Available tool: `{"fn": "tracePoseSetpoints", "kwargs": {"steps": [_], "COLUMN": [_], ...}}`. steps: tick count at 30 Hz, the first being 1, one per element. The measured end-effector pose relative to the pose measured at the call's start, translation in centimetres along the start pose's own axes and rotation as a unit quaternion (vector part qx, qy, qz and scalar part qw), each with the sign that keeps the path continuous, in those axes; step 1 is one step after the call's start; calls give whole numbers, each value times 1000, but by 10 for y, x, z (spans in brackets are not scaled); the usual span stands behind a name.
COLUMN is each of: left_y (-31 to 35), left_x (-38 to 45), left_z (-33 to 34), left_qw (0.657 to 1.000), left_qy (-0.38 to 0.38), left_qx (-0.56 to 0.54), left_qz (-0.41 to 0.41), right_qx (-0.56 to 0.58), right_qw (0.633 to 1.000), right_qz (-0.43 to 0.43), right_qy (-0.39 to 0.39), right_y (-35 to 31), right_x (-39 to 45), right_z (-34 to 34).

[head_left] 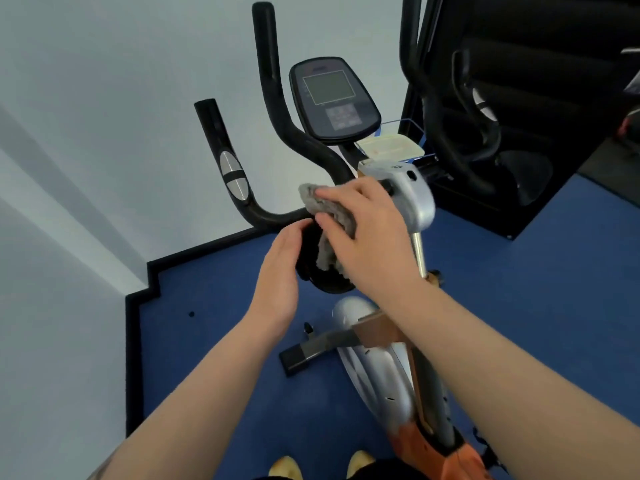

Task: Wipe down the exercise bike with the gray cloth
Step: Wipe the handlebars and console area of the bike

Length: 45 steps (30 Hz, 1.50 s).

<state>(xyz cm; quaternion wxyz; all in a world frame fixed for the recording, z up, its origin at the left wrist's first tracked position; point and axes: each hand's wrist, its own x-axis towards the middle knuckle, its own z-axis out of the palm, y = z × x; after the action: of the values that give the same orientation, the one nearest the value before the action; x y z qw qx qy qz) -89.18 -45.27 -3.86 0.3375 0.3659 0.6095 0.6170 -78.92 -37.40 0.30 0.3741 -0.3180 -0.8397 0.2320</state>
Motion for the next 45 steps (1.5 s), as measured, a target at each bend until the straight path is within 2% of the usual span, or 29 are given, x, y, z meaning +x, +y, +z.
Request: {"fn": "tracePoseSetpoints", "kwargs": {"steps": [2, 3, 6, 9, 14, 18, 22, 25, 32, 36, 41, 45], "left_y": [-2, -4, -8, -9, -9, -9, -7, -8, -6, -5, -4, -5], "left_x": [0, 0, 0, 3, 2, 2, 3, 3, 3, 4, 4, 5], "left_z": [6, 7, 3, -4, 1, 1, -2, -2, -6, -6, -8, -8], "left_qw": [999, 998, 991, 983, 981, 975, 968, 968, 966, 968, 968, 971], "left_qy": [17, 22, 27, 19, 25, 38, 33, 30, 21, 11, -2, -11], "left_qx": [31, 56, 133, 183, 193, 215, 243, 244, 254, 248, 245, 236], "left_qz": [-14, -14, -1, 3, 10, 33, 53, 53, 47, 44, 50, 40], "right_qx": [-183, -222, -189, -99, -111, -38, -90, -122, 3, 4, -13, 58], "right_qw": [980, 969, 967, 960, 950, 967, 979, 977, 988, 988, 991, 985], "right_qz": [-25, -25, 4, 95, 109, 130, 121, 125, 139, 147, 133, 159], "right_qy": [-73, -106, -172, -245, -270, -217, -133, -118, -73, -52, 25, 21], "right_y": [5, 7, 15, 26, 19, 25, 29, 25, 31, 27, 29, 34], "right_x": [14, 18, 29, 42, 52, 38, 24, 30, 3, 12, -18, -25], "right_z": [7, 9, 4, -14, -3, 1, 10, 18, 5, 11, 7, 8]}}
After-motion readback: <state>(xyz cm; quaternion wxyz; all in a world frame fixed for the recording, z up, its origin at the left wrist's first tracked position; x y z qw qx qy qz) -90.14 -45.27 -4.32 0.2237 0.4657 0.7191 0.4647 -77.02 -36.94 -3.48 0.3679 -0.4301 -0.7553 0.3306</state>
